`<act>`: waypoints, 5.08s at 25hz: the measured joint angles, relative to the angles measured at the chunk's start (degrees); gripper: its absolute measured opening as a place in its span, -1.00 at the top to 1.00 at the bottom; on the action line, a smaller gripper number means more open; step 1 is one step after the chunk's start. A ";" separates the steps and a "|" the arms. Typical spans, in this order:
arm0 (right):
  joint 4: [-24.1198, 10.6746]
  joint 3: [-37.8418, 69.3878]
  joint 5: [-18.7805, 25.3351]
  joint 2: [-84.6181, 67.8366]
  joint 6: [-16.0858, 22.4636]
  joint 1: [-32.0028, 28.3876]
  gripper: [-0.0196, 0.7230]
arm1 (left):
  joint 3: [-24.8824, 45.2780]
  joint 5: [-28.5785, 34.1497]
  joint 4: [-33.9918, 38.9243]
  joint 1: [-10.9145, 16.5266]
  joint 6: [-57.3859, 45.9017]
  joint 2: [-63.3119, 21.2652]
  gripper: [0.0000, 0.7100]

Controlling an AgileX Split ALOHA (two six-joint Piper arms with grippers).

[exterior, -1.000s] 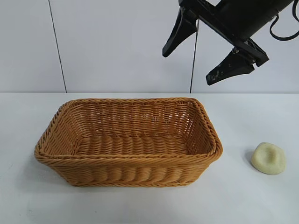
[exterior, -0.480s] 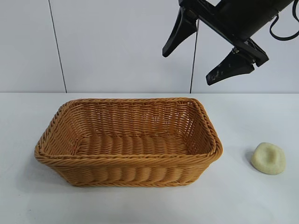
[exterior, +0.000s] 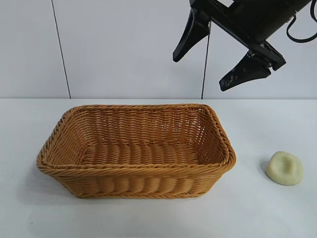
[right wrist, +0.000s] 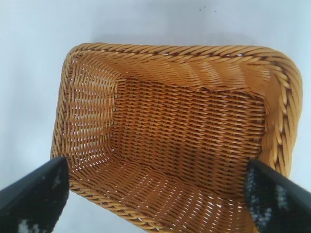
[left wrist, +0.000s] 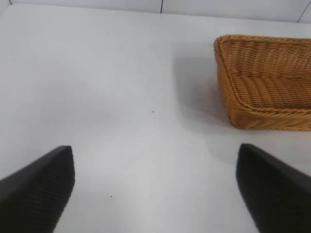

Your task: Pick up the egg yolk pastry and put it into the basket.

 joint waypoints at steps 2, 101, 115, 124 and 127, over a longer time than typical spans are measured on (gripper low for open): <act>-5.66 -0.71 2.11 -0.05 2.17 -2.04 -0.92 | 0.00 0.00 0.00 0.00 0.00 0.00 -0.82; -6.07 -21.00 -0.80 24.73 7.30 22.54 -0.90 | 0.00 0.06 -0.10 0.00 0.02 0.00 -0.82; -15.24 -26.50 11.13 22.62 8.43 8.17 -0.93 | 0.00 -0.01 -0.10 0.00 0.02 0.00 -0.82; -16.11 -26.50 11.32 22.62 7.34 -6.65 -0.92 | 0.00 -0.01 -0.10 0.00 0.02 0.00 -0.82; -15.45 -26.50 11.34 22.62 6.72 -9.75 -0.92 | 0.00 -0.01 -0.10 0.00 0.02 0.00 -0.82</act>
